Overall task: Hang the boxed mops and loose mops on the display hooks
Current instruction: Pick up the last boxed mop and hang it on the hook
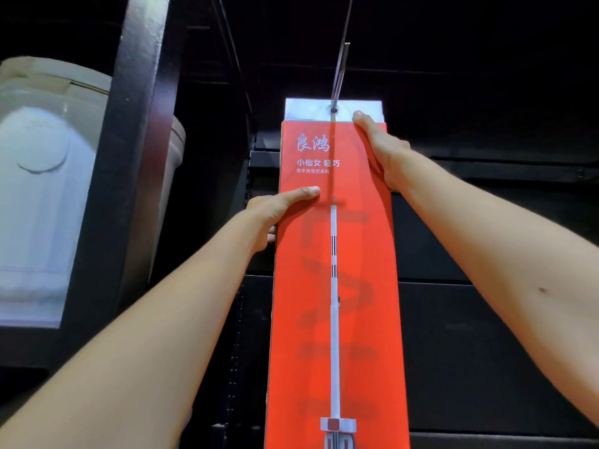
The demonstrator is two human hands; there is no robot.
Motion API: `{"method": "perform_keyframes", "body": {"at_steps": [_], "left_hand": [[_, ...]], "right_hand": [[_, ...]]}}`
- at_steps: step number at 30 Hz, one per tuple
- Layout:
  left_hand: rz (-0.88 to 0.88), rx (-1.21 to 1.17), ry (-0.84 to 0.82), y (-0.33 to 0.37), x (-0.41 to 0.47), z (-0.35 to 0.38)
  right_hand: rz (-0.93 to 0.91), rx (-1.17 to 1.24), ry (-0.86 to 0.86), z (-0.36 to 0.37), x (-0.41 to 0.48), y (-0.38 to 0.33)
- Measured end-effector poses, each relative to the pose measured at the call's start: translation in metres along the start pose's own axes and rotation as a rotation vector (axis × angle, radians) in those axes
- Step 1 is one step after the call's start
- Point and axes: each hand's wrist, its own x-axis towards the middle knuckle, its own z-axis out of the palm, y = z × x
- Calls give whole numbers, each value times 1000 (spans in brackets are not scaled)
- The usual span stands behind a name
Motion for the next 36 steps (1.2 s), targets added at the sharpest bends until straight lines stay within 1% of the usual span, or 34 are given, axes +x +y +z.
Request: {"method": "perform_keyframes", "body": {"at_steps": [3, 6, 9, 14, 17, 19, 21, 23, 24, 27, 29, 32, 34, 36], "left_hand": [[-4, 35, 6, -1, -2, -3], [14, 137, 58, -2, -4, -5], [36, 207, 76, -4, -3, -6], [67, 241, 22, -7, 0, -5], [73, 290, 50, -4, -1, -3], [93, 357, 106, -4, -6, -1], [151, 426, 180, -7, -14, 1], [212, 512, 230, -11, -25, 1], [241, 572, 250, -15, -34, 0], [301, 764, 291, -32, -70, 1], [314, 827, 274, -51, -100, 0], [381, 926, 194, -86, -153, -7], [447, 1040, 148, -111, -189, -12], [463, 1116, 86, -138, -230, -15]], "right_hand": [[-2, -48, 61, 1, 1, 3], [-31, -201, 140, 0, -2, 5], [-79, -330, 205, -1, 1, 8], [-43, -272, 135, -4, 6, 18], [-47, -277, 104, -8, 4, 19], [-65, -333, 69, -12, -1, 23], [-156, -510, 83, -17, -10, 32], [-307, -698, 120, -23, -25, 43], [-371, -754, 118, -25, -36, 48], [-476, -844, 53, -31, -75, 70], [-505, -900, 0, -38, -108, 87], [-530, -1036, -77, -56, -171, 116], [-512, -1110, -138, -70, -216, 137], [-461, -1148, -180, -88, -264, 159]]}}
